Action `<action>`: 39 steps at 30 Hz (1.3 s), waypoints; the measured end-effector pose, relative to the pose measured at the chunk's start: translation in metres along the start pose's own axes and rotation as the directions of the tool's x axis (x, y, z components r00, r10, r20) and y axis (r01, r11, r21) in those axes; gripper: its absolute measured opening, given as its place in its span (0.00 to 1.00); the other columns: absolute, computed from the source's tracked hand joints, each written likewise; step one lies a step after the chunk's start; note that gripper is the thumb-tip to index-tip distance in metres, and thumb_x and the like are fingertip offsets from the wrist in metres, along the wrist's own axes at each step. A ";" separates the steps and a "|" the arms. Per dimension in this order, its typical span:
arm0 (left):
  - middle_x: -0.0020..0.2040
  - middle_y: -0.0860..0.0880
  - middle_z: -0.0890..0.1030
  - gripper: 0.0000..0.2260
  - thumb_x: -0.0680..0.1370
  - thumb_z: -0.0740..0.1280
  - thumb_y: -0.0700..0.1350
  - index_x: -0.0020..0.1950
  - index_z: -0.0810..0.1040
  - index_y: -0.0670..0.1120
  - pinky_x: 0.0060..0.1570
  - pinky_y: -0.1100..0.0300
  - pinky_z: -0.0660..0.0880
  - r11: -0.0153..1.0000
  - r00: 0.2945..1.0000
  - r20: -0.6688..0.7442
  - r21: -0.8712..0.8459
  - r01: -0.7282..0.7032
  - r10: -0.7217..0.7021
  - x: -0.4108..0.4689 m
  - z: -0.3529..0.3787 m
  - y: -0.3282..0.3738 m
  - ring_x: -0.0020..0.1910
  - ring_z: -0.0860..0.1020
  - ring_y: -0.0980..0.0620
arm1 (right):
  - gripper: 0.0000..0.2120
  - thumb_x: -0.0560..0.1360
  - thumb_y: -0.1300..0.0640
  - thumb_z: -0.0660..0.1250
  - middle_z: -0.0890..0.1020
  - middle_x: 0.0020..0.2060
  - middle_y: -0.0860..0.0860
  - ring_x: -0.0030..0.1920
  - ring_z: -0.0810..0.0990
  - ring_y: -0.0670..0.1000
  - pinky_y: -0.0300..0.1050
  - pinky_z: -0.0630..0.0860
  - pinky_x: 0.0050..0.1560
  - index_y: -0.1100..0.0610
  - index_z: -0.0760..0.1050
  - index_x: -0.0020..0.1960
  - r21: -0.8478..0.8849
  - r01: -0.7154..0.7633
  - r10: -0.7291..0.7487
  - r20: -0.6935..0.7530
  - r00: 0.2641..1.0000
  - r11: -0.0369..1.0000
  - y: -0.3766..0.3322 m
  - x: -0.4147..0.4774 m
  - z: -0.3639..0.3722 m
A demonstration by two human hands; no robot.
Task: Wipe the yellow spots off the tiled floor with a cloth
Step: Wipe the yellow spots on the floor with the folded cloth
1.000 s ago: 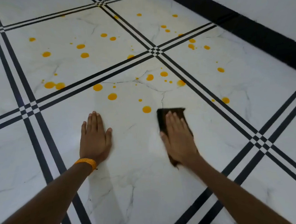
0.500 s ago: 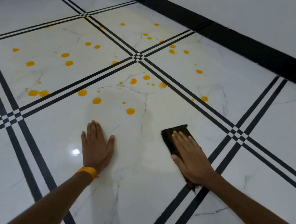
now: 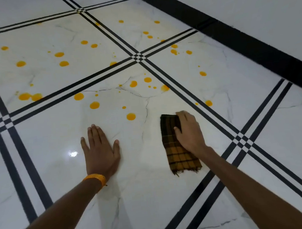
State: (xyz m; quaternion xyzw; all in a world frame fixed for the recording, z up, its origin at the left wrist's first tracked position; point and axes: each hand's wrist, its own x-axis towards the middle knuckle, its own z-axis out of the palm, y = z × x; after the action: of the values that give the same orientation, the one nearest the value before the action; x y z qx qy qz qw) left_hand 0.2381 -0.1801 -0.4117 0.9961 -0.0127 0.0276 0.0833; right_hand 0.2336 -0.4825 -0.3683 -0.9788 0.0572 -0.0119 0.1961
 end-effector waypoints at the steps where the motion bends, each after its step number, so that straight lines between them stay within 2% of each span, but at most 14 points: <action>1: 0.79 0.35 0.56 0.36 0.80 0.46 0.59 0.79 0.53 0.33 0.76 0.38 0.50 1.000 1.000 0.005 -0.001 0.005 -0.005 0.000 0.000 0.000 0.80 0.53 0.39 | 0.25 0.79 0.57 0.65 0.71 0.71 0.57 0.71 0.68 0.59 0.56 0.69 0.70 0.60 0.66 0.74 -0.062 0.001 0.001 0.032 0.999 0.998 0.000 0.012 -0.005; 4: 0.79 0.35 0.57 0.36 0.81 0.46 0.59 0.79 0.54 0.33 0.76 0.37 0.50 1.000 1.000 0.010 0.006 -0.001 0.001 0.000 0.000 -0.001 0.79 0.53 0.39 | 0.23 0.76 0.53 0.66 0.74 0.63 0.56 0.66 0.67 0.59 0.54 0.69 0.63 0.58 0.70 0.69 -0.230 0.017 0.030 0.195 0.980 0.973 -0.011 0.038 -0.012; 6: 0.79 0.35 0.57 0.36 0.81 0.46 0.59 0.78 0.54 0.33 0.76 0.37 0.51 1.000 1.000 0.007 0.009 0.003 -0.003 0.002 0.000 -0.005 0.79 0.53 0.39 | 0.13 0.75 0.52 0.67 0.77 0.51 0.53 0.58 0.70 0.56 0.52 0.67 0.54 0.55 0.75 0.57 -0.240 -0.012 0.085 0.297 0.951 0.971 -0.017 0.049 -0.020; 8: 0.79 0.35 0.57 0.36 0.81 0.46 0.59 0.78 0.55 0.33 0.76 0.37 0.51 1.000 1.000 0.012 0.007 0.008 -0.008 0.001 0.000 -0.008 0.79 0.54 0.38 | 0.05 0.73 0.55 0.70 0.78 0.41 0.52 0.49 0.76 0.55 0.49 0.70 0.46 0.55 0.75 0.44 -0.118 -0.069 0.114 0.435 0.893 0.991 -0.019 0.051 -0.033; 10: 0.79 0.35 0.57 0.36 0.80 0.45 0.60 0.78 0.54 0.33 0.76 0.37 0.51 1.000 1.000 0.031 -0.001 0.007 -0.007 -0.001 -0.001 -0.005 0.79 0.53 0.39 | 0.05 0.72 0.61 0.72 0.80 0.39 0.55 0.43 0.80 0.56 0.50 0.76 0.41 0.58 0.76 0.40 0.047 -0.087 0.059 0.424 0.904 0.995 -0.016 0.048 -0.055; 14: 0.79 0.35 0.57 0.37 0.80 0.44 0.60 0.78 0.55 0.33 0.76 0.37 0.50 0.999 0.999 0.032 -0.028 0.016 -0.015 0.002 -0.002 0.001 0.79 0.54 0.39 | 0.07 0.73 0.67 0.69 0.82 0.46 0.54 0.43 0.78 0.50 0.44 0.74 0.44 0.56 0.80 0.47 0.256 0.093 -0.126 0.115 0.985 0.962 -0.027 0.047 -0.107; 17: 0.79 0.34 0.58 0.37 0.80 0.45 0.60 0.78 0.55 0.33 0.76 0.37 0.51 0.999 0.999 0.040 -0.028 0.023 -0.022 0.005 -0.005 0.000 0.79 0.54 0.38 | 0.10 0.73 0.67 0.68 0.81 0.46 0.53 0.46 0.77 0.51 0.43 0.72 0.47 0.57 0.81 0.51 0.210 0.316 -0.315 -0.038 0.948 0.925 -0.050 0.036 -0.131; 20: 0.79 0.34 0.58 0.37 0.80 0.44 0.60 0.78 0.56 0.33 0.76 0.36 0.52 0.999 0.999 0.049 -0.031 0.023 -0.021 -0.003 -0.006 0.000 0.79 0.55 0.38 | 0.12 0.73 0.65 0.66 0.79 0.46 0.52 0.46 0.78 0.53 0.49 0.74 0.44 0.55 0.80 0.53 0.136 0.411 -0.397 -0.122 0.910 0.901 -0.066 -0.001 -0.130; 25: 0.78 0.35 0.60 0.37 0.80 0.45 0.60 0.78 0.57 0.33 0.76 0.36 0.53 0.999 1.000 0.019 -0.038 0.017 -0.016 -0.004 -0.005 -0.001 0.79 0.56 0.38 | 0.13 0.75 0.51 0.71 0.82 0.56 0.47 0.55 0.79 0.49 0.53 0.78 0.54 0.50 0.81 0.60 0.100 0.313 -0.327 0.372 0.869 0.945 -0.054 -0.058 -0.074; 28: 0.78 0.35 0.60 0.37 0.80 0.46 0.60 0.78 0.57 0.34 0.76 0.38 0.53 0.999 1.000 -0.004 -0.049 0.001 -0.001 0.000 -0.006 0.000 0.79 0.56 0.39 | 0.13 0.81 0.50 0.66 0.82 0.58 0.50 0.59 0.80 0.51 0.49 0.77 0.60 0.53 0.80 0.62 0.165 0.116 -0.148 0.196 0.969 0.979 -0.048 -0.031 -0.036; 31: 0.78 0.36 0.60 0.37 0.80 0.46 0.61 0.78 0.57 0.35 0.76 0.38 0.53 0.999 1.000 -0.020 -0.038 -0.001 0.001 -0.001 -0.004 -0.002 0.79 0.57 0.39 | 0.26 0.84 0.47 0.50 0.67 0.76 0.57 0.77 0.63 0.56 0.52 0.61 0.77 0.59 0.64 0.78 -0.043 0.041 -0.036 0.113 0.993 0.998 -0.063 0.003 0.020; 33: 0.79 0.37 0.58 0.36 0.80 0.46 0.61 0.79 0.55 0.35 0.77 0.39 0.52 0.999 0.999 -0.030 -0.040 -0.011 0.010 -0.004 -0.001 -0.001 0.79 0.55 0.40 | 0.32 0.83 0.45 0.42 0.61 0.80 0.59 0.80 0.57 0.57 0.56 0.54 0.80 0.62 0.57 0.81 -0.134 0.048 -0.040 0.059 0.997 0.990 -0.074 0.000 0.050; 37: 0.81 0.39 0.53 0.36 0.81 0.46 0.61 0.81 0.50 0.37 0.78 0.41 0.47 0.999 1.000 -0.011 -0.046 -0.007 0.007 0.000 0.000 -0.004 0.81 0.50 0.43 | 0.33 0.82 0.44 0.43 0.59 0.81 0.56 0.81 0.55 0.54 0.55 0.51 0.80 0.62 0.54 0.81 -0.166 0.179 -0.174 0.044 0.984 0.970 -0.047 0.017 0.047; 39: 0.81 0.40 0.52 0.36 0.81 0.46 0.61 0.81 0.49 0.38 0.78 0.41 0.48 0.999 1.000 0.010 -0.038 0.006 -0.005 -0.002 0.001 -0.005 0.81 0.49 0.43 | 0.35 0.81 0.43 0.40 0.59 0.81 0.58 0.81 0.55 0.56 0.55 0.51 0.80 0.63 0.54 0.81 -0.201 0.097 -0.095 0.019 0.995 0.975 -0.034 0.059 0.044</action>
State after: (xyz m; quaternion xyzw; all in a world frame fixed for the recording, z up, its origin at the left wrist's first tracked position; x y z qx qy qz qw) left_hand 0.2364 -0.1755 -0.4137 0.9945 -0.0108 0.0222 0.1021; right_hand 0.2984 -0.4410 -0.3955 -0.9954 0.0100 -0.0111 0.0951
